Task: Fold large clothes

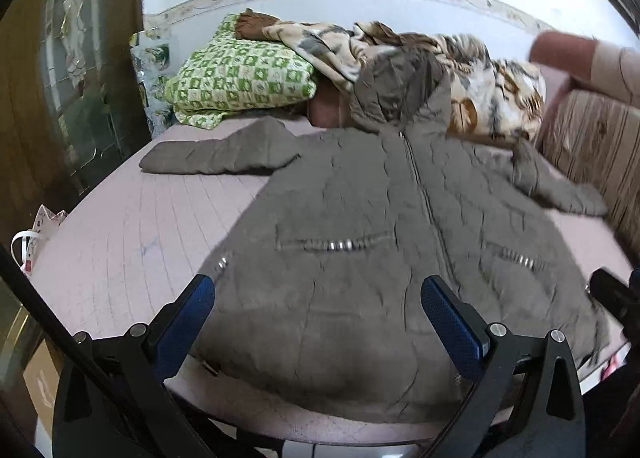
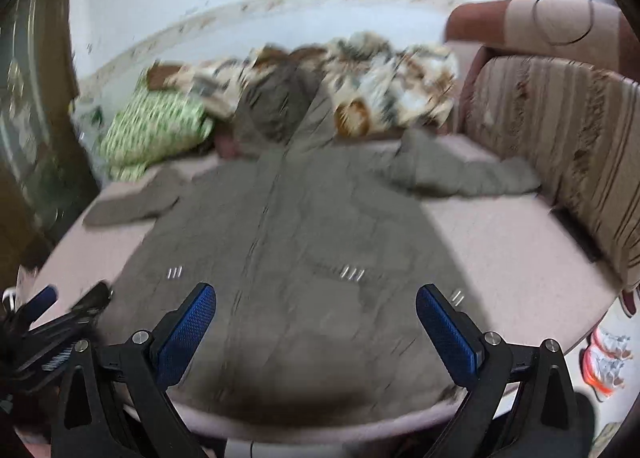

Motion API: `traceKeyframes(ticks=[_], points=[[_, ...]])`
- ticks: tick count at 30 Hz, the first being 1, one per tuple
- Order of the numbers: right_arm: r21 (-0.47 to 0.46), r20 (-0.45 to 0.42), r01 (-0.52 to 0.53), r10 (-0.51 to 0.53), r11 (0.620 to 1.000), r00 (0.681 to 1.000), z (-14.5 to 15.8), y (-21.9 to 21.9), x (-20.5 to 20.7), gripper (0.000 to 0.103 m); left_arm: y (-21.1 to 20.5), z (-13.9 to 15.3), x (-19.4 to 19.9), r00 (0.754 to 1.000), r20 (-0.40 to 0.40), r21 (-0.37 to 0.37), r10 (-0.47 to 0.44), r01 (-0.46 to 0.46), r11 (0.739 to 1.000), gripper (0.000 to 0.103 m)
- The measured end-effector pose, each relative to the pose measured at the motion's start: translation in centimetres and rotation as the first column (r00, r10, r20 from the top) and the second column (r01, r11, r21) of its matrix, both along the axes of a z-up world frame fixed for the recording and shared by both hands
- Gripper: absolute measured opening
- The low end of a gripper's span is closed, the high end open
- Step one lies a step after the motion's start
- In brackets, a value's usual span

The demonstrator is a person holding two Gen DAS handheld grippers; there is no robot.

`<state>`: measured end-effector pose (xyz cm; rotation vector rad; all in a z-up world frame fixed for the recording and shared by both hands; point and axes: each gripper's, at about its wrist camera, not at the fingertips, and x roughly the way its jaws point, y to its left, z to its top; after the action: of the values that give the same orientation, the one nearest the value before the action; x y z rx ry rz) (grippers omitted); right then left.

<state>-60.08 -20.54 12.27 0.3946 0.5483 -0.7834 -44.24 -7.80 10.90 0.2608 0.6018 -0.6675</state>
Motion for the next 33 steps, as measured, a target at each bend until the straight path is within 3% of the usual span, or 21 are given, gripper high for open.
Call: traceKeyframes(ticks=[3,7,18,33], points=[[0.019,-0.05,-0.04,0.041,0.999,0.998,-2.0,1.1,1.0,0.102,0.9,-1.5,-0.5,0.999,0.033,-0.001,0.0,0.0,1.0,0.103],[-0.007,-0.093,-0.063,0.062,0.998,0.994,-2.4,2.3,2.4,0.102,1.0,-2.6,0.5,1.0,-0.018,-0.007,0.0,0.0,1.0,0.103],[0.033,-0.157,-0.072,0.076,0.997,0.985,-3.8,3.0,4.2,0.102,2.0,-4.0,1.7,0.999,-0.04,0.015,-0.011,0.012,1.0,0.103],[0.044,-0.159,-0.095,0.101,0.994,0.982,-4.0,3.1,3.8,0.102,1.9,-4.1,0.8,1.0,0.005,0.032,-0.021,0.021,0.999,0.103]])
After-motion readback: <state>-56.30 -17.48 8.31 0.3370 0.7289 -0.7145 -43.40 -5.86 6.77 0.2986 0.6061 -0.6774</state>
